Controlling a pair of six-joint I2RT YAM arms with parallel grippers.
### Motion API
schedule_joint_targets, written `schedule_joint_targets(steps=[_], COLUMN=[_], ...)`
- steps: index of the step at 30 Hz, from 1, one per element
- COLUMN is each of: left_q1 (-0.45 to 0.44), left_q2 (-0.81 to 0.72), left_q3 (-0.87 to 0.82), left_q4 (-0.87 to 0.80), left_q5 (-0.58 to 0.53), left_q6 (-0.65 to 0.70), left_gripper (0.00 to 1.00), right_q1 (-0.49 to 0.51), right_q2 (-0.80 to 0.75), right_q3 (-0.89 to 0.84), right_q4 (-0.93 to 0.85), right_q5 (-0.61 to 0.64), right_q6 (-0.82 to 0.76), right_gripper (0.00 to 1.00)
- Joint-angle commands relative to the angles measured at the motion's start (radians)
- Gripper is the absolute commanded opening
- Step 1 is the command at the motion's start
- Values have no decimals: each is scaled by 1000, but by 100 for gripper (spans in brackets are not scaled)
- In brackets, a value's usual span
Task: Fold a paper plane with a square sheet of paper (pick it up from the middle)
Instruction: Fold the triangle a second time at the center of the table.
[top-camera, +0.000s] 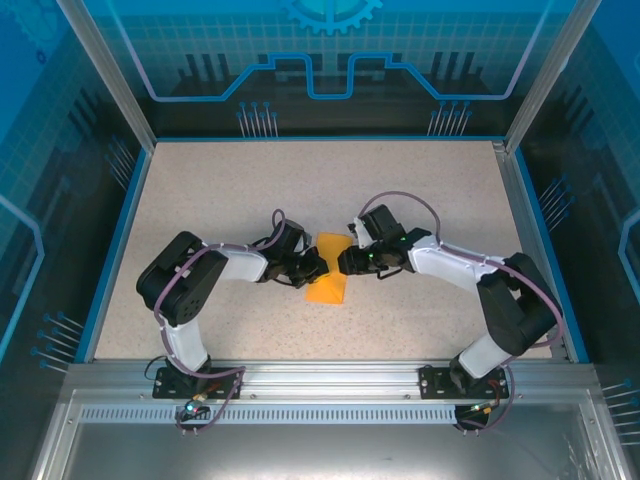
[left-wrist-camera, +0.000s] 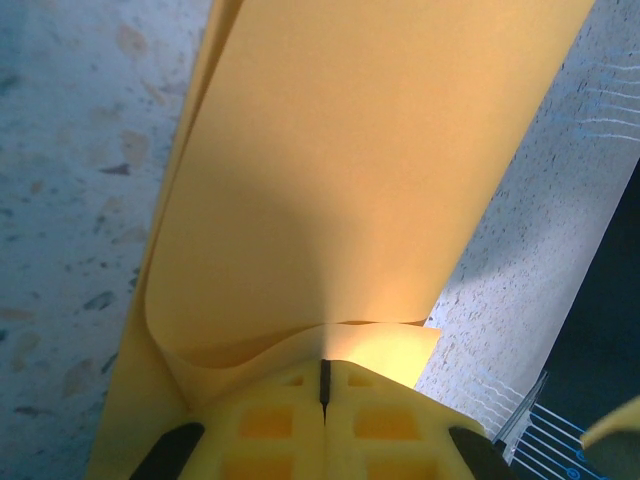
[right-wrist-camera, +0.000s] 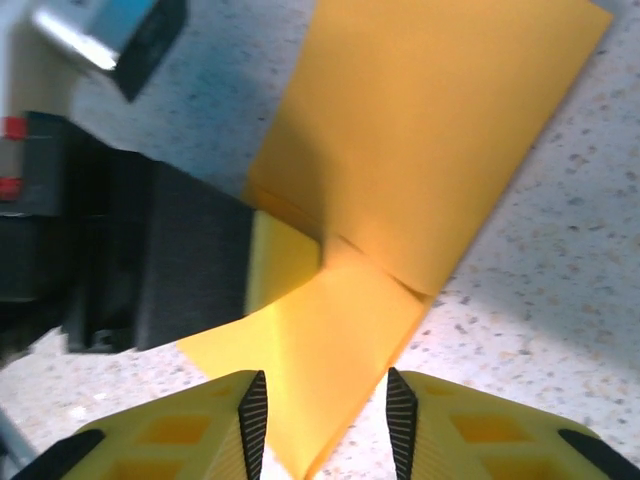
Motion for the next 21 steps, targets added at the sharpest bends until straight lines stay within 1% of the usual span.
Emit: schedule_joint_targets(steps=[1, 2, 3, 6, 9, 21], left_q1=[1, 1, 0, 0, 1, 1], left_q2=[30, 30, 30, 29, 24, 24], left_q3=[-13, -12, -13, -13, -12, -1], left_q4=[-41, -42, -42, -44, -48, -62], left_q5=[-27, -27, -27, -26, -27, -21], left_q6=[22, 23, 22, 23, 26, 33], left_gripper=[0, 0, 0, 0, 0, 0], right_q1=[25, 39, 51, 80, 88, 98], right_q2=[1, 11, 17, 56, 97, 178], right_q3=[-30, -30, -30, -30, -30, -64], right_q4=[71, 87, 103, 142, 177, 203], right_q5=[-150, -167, -173, -195, -218, -196], right_q6=[58, 76, 92, 124, 153, 191], right_gripper=[30, 24, 21, 15, 12, 10])
